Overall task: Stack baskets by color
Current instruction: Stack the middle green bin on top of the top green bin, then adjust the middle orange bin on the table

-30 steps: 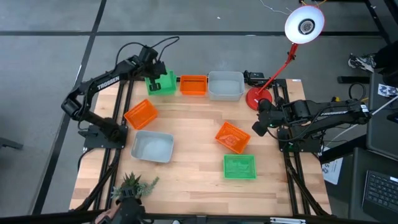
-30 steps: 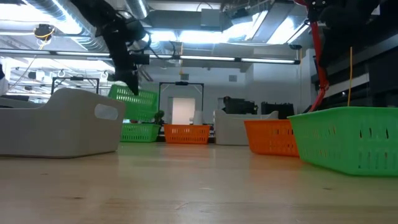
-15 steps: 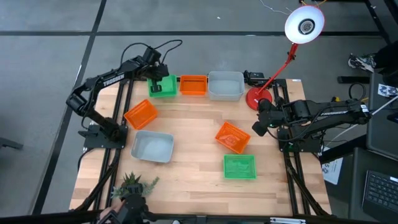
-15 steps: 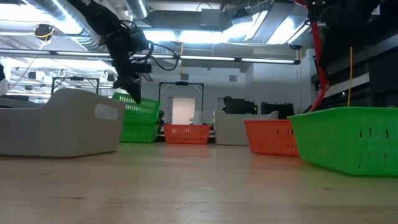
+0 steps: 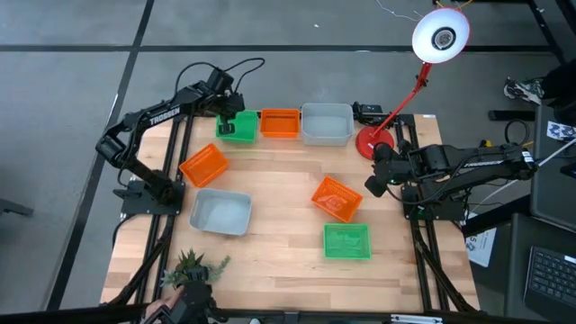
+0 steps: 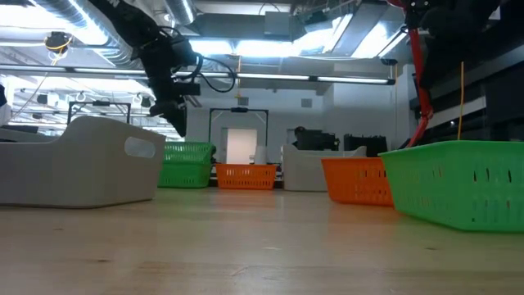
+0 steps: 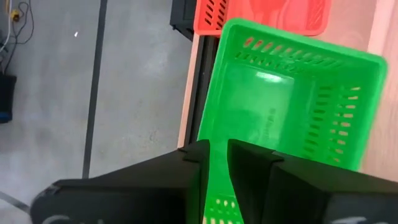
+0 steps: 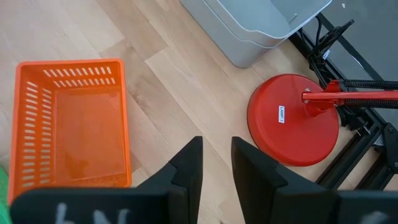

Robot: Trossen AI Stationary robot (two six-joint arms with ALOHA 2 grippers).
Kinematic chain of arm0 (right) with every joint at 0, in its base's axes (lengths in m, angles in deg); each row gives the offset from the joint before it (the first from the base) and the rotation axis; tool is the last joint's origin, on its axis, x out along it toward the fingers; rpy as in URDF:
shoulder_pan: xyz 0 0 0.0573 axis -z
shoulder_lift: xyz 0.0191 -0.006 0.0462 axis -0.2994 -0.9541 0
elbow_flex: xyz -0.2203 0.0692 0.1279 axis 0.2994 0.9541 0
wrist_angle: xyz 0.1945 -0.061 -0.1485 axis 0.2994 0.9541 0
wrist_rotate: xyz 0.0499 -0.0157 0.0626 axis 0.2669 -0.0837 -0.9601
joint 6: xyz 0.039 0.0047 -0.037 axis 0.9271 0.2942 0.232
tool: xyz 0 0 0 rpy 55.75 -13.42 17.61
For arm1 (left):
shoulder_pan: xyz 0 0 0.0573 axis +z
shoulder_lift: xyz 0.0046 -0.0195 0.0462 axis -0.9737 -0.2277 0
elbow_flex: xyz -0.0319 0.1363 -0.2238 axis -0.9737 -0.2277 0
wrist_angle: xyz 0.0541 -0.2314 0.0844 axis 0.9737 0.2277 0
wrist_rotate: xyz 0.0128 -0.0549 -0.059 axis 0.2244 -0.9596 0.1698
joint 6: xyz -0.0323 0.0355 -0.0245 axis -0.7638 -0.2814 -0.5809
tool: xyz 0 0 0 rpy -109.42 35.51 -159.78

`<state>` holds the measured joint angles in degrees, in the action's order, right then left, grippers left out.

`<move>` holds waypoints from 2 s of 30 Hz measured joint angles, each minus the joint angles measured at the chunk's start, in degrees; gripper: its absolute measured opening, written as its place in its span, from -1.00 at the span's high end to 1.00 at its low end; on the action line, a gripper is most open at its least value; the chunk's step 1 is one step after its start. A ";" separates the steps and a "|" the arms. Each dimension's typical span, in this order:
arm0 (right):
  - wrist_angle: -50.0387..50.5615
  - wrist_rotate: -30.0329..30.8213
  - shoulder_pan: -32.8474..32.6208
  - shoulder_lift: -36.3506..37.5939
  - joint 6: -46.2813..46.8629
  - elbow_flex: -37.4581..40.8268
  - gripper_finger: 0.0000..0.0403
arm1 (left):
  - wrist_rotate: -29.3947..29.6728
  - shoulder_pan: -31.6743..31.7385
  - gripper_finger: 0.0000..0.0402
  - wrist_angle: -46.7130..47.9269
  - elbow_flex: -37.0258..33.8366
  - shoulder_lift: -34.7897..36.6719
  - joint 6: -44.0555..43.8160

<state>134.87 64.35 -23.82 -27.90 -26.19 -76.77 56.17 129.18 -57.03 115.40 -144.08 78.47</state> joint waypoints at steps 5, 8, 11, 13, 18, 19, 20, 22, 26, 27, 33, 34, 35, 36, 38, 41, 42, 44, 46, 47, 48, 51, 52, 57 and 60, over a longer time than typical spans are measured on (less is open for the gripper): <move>-0.10 0.00 0.00 0.00 0.12 0.00 0.58 | -0.10 -0.01 0.70 -0.85 0.00 0.50 0.06; -0.28 0.00 0.00 0.00 0.14 0.00 0.58 | -0.06 -0.45 0.70 -2.41 0.00 2.15 0.08; -0.31 0.00 0.00 0.00 0.17 0.00 0.58 | 1.89 -1.47 0.70 -3.46 0.00 4.20 0.11; -0.31 0.00 0.00 0.00 0.17 0.00 0.58 | 5.96 -2.22 0.70 -4.42 0.01 5.53 0.13; -0.31 0.00 0.00 0.00 0.17 0.00 0.58 | 15.76 -3.47 0.70 -4.29 0.02 5.39 -1.28; -0.31 0.00 0.00 0.00 0.16 0.00 0.58 | 16.65 -3.81 0.71 -4.41 0.02 4.75 -2.01; -0.31 0.00 0.00 0.02 0.12 0.00 0.58 | 17.22 -4.18 0.72 -4.43 0.02 3.86 -2.88; -0.31 0.00 0.00 0.02 0.06 0.00 0.58 | 19.68 -5.04 0.75 -5.73 -0.03 1.62 -3.66; -0.31 0.00 0.00 0.02 -0.05 0.00 0.58 | 30.29 -6.94 0.82 -12.99 -0.02 -3.15 -0.90; -0.31 0.00 0.00 0.02 -0.05 0.00 0.58 | 32.09 -7.39 0.84 -14.10 -0.02 -4.36 0.36; -0.26 0.00 0.00 0.02 -0.10 0.00 0.58 | 34.01 -10.10 0.99 -16.00 -0.04 -9.29 1.30; -0.26 0.00 0.00 0.02 -0.12 0.00 0.58 | 34.53 -10.38 0.99 -16.10 -0.04 -9.93 1.15; -0.26 0.00 0.00 0.02 -0.12 0.00 0.58 | 34.82 -10.63 0.99 -16.17 -0.04 -10.46 1.15; -0.26 0.00 0.00 0.02 -0.16 0.00 0.58 | 34.95 -10.77 0.98 -16.24 -0.04 -11.01 1.16; -0.24 0.00 -0.01 0.02 -0.26 0.00 0.58 | 35.04 -10.80 0.98 -16.40 -0.04 -12.34 1.15; -0.24 0.00 0.00 0.02 -0.27 0.00 0.58 | 35.14 -10.82 0.99 -16.74 0.00 -14.72 1.10; -0.22 0.00 -0.01 0.02 -0.27 0.00 0.58 | 35.16 -10.81 1.00 -16.80 0.00 -15.53 0.98; -0.22 0.00 -0.02 0.02 -0.27 0.00 0.58 | 35.06 -10.78 0.99 -17.61 -0.07 -16.63 0.84; -0.20 0.00 -0.01 0.02 -0.27 0.00 0.58 | 35.09 -10.78 0.98 -19.48 -0.04 -16.81 0.78; -0.19 0.00 0.00 0.02 -0.27 0.00 0.58 | 35.27 -10.78 0.98 -19.99 -0.04 -16.78 1.06; -0.17 0.00 -0.01 0.02 -0.27 0.00 0.58 | 35.41 -10.95 0.99 -20.55 -0.04 -16.71 1.39; -0.15 0.00 0.00 0.02 -0.27 0.00 0.58 | 35.97 -11.60 1.00 -20.73 -0.04 -14.72 1.59; -0.15 0.00 -0.01 0.02 -0.27 0.00 0.58 | 35.93 -11.96 0.99 -20.83 -0.02 -13.57 1.56; -0.15 0.00 -0.01 0.02 -0.26 0.00 0.58 | 31.52 -14.63 0.99 -13.09 0.01 -7.48 0.80; -0.15 0.00 0.00 0.02 -0.25 0.00 0.58 | 25.45 -16.01 0.99 -3.23 0.02 -3.44 -3.39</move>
<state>134.71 64.35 -23.82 -27.88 -26.45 -76.77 81.62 113.16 -60.25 115.42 -147.52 75.09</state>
